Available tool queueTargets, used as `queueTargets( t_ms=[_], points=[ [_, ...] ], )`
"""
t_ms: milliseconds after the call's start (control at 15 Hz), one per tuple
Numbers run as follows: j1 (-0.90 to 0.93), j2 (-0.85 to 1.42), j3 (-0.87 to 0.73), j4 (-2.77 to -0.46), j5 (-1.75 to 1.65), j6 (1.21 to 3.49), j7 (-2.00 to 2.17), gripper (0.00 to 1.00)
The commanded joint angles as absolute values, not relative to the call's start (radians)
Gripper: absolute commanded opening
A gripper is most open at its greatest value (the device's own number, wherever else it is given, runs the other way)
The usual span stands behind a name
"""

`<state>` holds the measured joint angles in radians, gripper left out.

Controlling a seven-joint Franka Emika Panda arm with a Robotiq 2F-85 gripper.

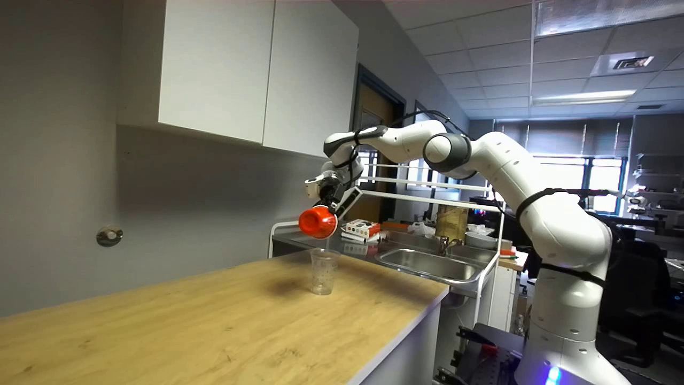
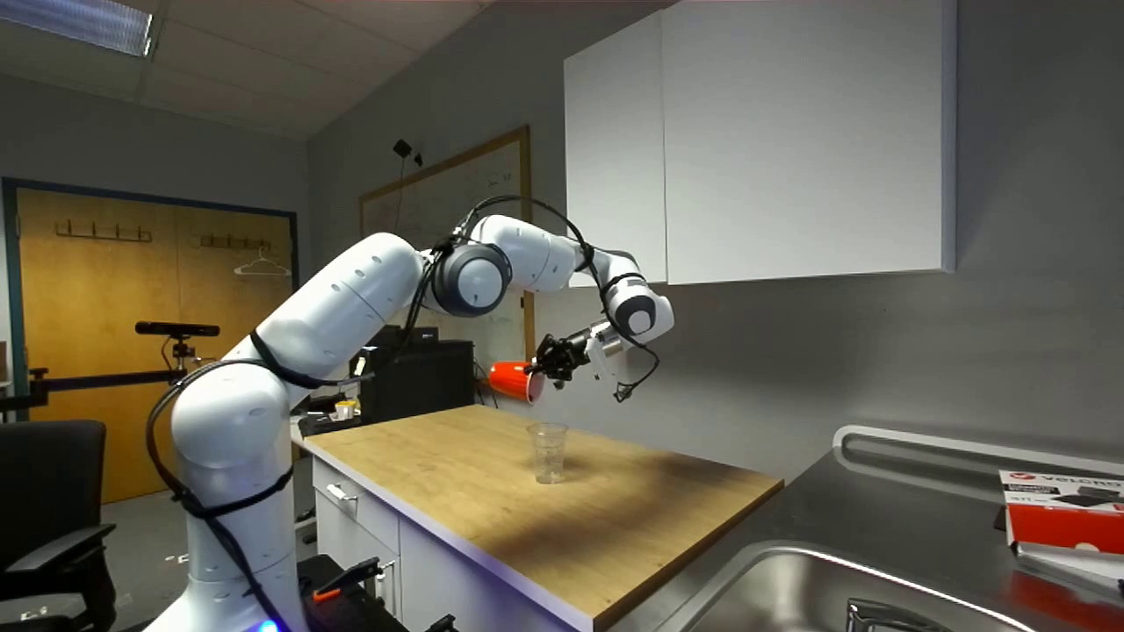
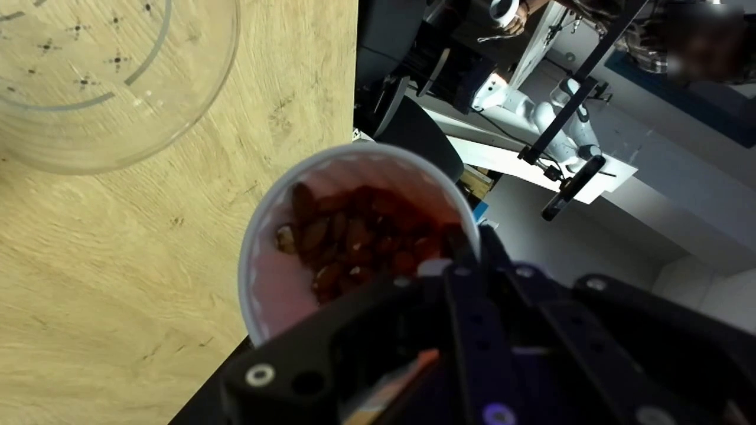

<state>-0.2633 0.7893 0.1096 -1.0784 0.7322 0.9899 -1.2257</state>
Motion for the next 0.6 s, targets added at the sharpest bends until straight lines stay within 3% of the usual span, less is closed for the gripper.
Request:
queueTargets(
  t_ms=[0, 533],
  points=[
    [-0.279, 0.842, 0.113, -1.001, 0.767, 0.94, -1.218, 0.04],
    [-0.301, 0.911, 0.114, -0.954, 0.828, 0.891, -1.195, 0.04]
  ],
)
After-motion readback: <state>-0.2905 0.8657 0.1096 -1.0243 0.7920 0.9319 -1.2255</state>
